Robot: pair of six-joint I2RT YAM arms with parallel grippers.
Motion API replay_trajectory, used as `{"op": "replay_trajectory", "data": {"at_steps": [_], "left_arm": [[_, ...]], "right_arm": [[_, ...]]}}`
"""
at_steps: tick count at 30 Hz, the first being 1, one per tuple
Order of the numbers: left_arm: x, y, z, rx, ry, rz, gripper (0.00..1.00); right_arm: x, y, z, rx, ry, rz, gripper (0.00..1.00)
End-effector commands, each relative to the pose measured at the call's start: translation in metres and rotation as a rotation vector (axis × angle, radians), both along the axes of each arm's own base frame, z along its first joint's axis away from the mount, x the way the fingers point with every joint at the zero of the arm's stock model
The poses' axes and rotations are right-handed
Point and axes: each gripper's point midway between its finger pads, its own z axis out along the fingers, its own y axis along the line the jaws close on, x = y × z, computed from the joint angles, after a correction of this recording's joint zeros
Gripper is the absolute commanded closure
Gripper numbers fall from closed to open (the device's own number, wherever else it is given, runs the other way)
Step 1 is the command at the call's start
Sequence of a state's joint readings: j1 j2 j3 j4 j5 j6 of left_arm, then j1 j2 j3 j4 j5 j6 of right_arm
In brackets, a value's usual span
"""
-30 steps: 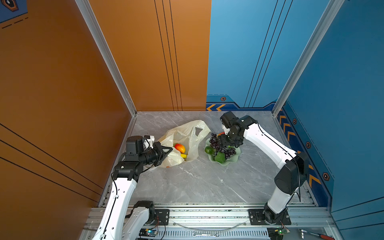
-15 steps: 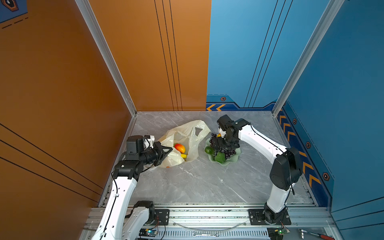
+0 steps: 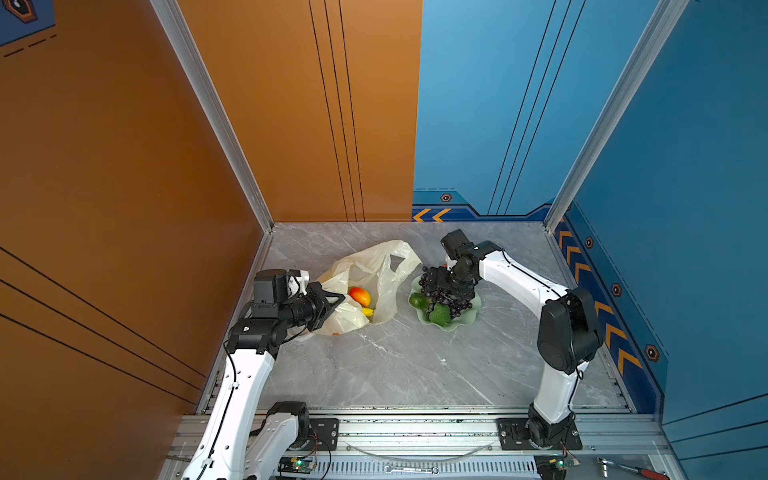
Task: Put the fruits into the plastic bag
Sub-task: 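Lower the right gripper onto the purple grapes and close on them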
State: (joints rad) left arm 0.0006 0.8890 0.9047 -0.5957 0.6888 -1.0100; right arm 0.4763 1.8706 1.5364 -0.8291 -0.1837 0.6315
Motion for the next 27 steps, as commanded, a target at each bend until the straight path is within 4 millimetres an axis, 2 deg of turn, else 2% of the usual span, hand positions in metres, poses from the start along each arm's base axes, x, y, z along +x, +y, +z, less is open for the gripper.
{"op": "replay_trajectory", "data": {"at_steps": [1, 10, 13, 19, 23, 25, 27], "left_arm": [[0.003, 0.003, 0.011, 0.021, -0.036, 0.002, 1.0], [0.005, 0.004, 0.01, 0.023, -0.032, 0.006, 1.0], [0.005, 0.005, 0.009, 0.024, -0.03, 0.011, 1.0], [0.005, 0.006, 0.006, 0.026, -0.024, 0.018, 1.0], [0.005, 0.007, 0.007, 0.027, -0.027, 0.019, 1.0], [0.006, 0.007, 0.007, 0.028, -0.027, 0.02, 1.0], [0.006, 0.007, 0.007, 0.028, -0.027, 0.02, 1.0]], "right_arm": [[0.002, 0.0, -0.001, 0.03, -0.001, -0.075, 0.03], [0.009, 0.002, -0.014, 0.072, -0.018, -0.13, 0.09], [0.016, 0.005, -0.01, 0.118, -0.053, -0.153, 0.1], [0.017, -0.001, -0.016, 0.133, -0.049, -0.185, 0.07], [0.019, -0.003, -0.016, 0.129, -0.056, -0.192, 0.09], [0.02, -0.004, -0.015, 0.125, -0.066, -0.189, 0.15], [0.02, -0.004, -0.012, 0.125, -0.073, -0.186, 0.29]]}}
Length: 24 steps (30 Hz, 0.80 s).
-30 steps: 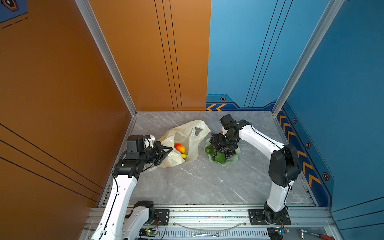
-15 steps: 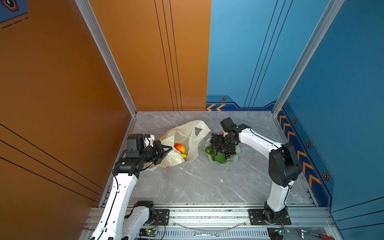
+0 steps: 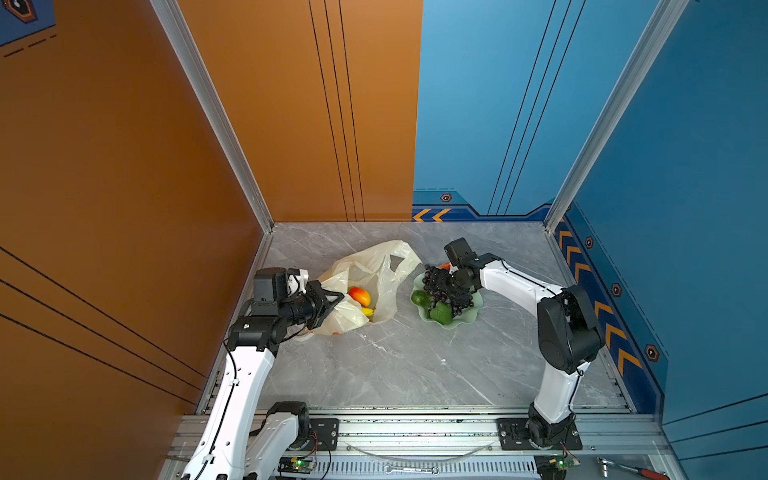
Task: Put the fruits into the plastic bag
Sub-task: 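Lower the right gripper onto the purple grapes and close on them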
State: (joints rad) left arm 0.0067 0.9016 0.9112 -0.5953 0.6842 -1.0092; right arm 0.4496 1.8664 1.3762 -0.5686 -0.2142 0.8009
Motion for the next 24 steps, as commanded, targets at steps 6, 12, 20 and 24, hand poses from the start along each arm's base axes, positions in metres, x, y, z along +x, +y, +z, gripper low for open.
{"op": "replay_trajectory", "data": {"at_steps": [6, 12, 20, 24], "left_arm": [[0.003, 0.005, 0.008, 0.025, -0.031, 0.013, 1.0], [0.003, 0.006, 0.009, 0.024, -0.036, 0.012, 1.0], [0.001, 0.005, 0.009, 0.02, -0.037, 0.011, 1.0], [0.0, 0.005, 0.01, 0.016, -0.037, 0.009, 1.0]], "right_arm": [[0.001, -0.005, 0.023, 0.011, -0.061, -0.009, 0.39], [-0.001, -0.008, 0.033, 0.005, -0.094, 0.008, 0.41], [-0.003, -0.017, 0.031, 0.061, -0.108, -0.01, 0.54], [-0.005, -0.016, 0.03, 0.087, -0.106, 0.01, 0.42]]}}
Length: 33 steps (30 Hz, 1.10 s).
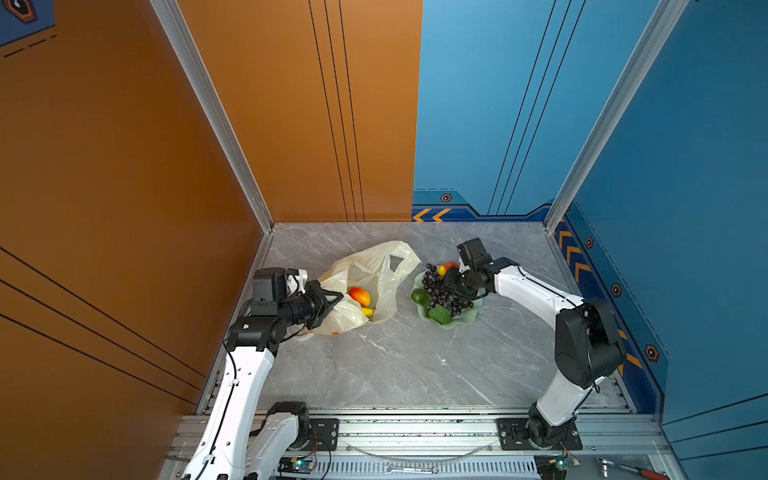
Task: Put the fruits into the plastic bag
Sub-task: 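Lower the right gripper onto the purple grapes and close on them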
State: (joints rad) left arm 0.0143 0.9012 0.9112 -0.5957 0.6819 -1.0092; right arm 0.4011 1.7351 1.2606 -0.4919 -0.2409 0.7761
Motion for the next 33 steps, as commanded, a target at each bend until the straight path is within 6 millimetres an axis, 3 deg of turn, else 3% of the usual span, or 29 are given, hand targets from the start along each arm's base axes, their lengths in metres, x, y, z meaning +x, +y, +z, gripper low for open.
{"op": "replay_trajectory", "data": {"at_steps": [1, 4, 10, 13, 16, 19, 27, 33], "left_arm": [[-0.001, 0.003, 0.01, 0.015, -0.038, 0.0, 1.0], [-0.002, 0.003, 0.01, 0.014, -0.038, 0.003, 1.0], [-0.004, 0.003, 0.008, 0.01, -0.033, 0.009, 1.0], [-0.005, 0.004, 0.007, 0.009, -0.03, 0.015, 1.0], [-0.005, 0.004, 0.006, 0.01, -0.028, 0.018, 1.0], [-0.004, 0.004, 0.007, 0.011, -0.031, 0.017, 1.0], [-0.001, 0.004, 0.006, 0.015, -0.028, 0.014, 1.0], [-0.001, 0.003, 0.006, 0.017, -0.029, -0.002, 1.0]], "right_arm": [[-0.002, 0.006, 0.007, 0.038, -0.02, 0.038, 0.37], [-0.004, 0.013, 0.002, 0.044, -0.009, 0.078, 0.31], [-0.008, 0.035, -0.011, 0.03, 0.039, 0.178, 0.32], [-0.007, 0.035, -0.016, 0.004, 0.045, 0.183, 0.34], [-0.005, 0.032, -0.016, -0.01, 0.04, 0.172, 0.44], [-0.003, 0.031, -0.015, -0.012, 0.035, 0.172, 0.64], [-0.001, 0.027, 0.007, 0.006, -0.02, 0.175, 0.66], [0.004, 0.027, 0.026, 0.128, -0.091, 0.159, 0.65]]}}
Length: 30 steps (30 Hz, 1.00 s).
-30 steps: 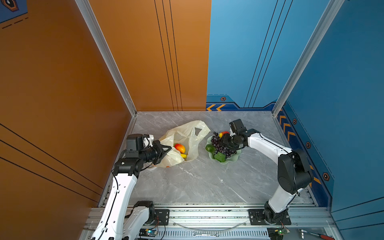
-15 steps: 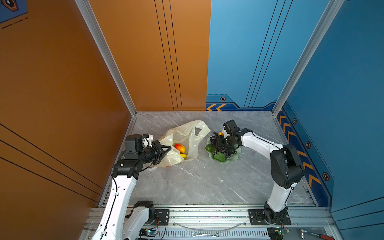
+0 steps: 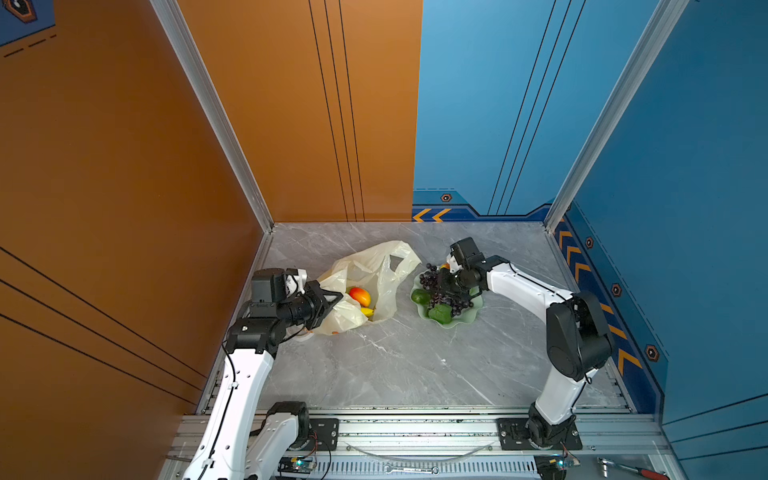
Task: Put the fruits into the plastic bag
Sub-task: 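Lower the right gripper onto the purple grapes and close on them, then lift the grapes off the plate with the right gripper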
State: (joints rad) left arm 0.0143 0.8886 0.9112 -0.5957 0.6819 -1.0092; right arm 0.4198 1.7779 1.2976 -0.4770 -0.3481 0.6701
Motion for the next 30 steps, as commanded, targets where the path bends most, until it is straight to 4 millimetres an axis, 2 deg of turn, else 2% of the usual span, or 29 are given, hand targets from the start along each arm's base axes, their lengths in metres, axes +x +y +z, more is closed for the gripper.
{"op": "replay_trajectory", "data": {"at_steps": [1, 8, 13, 24, 27, 30], "left_arm": [[0.0, 0.003, 0.002, 0.017, -0.017, -0.004, 1.0], [-0.003, 0.001, 0.0, 0.011, -0.015, -0.011, 1.0], [-0.005, 0.001, 0.001, 0.011, -0.022, -0.013, 1.0], [-0.007, 0.001, -0.001, 0.01, -0.021, -0.013, 1.0], [-0.007, 0.0, -0.002, 0.009, -0.019, -0.02, 1.0], [-0.008, -0.001, -0.003, 0.007, -0.018, -0.024, 1.0]], "right_arm": [[0.007, 0.0, 0.028, 0.109, -0.078, -0.011, 0.66], [0.008, 0.003, 0.061, 0.245, -0.151, -0.009, 0.66], [-0.002, 0.004, 0.097, 0.304, -0.198, 0.016, 0.66], [-0.047, -0.003, 0.191, 0.39, -0.319, 0.068, 0.66], [-0.059, 0.004, 0.213, 0.426, -0.339, 0.095, 0.66], [-0.068, 0.019, 0.226, 0.452, -0.345, 0.133, 0.65]]}}
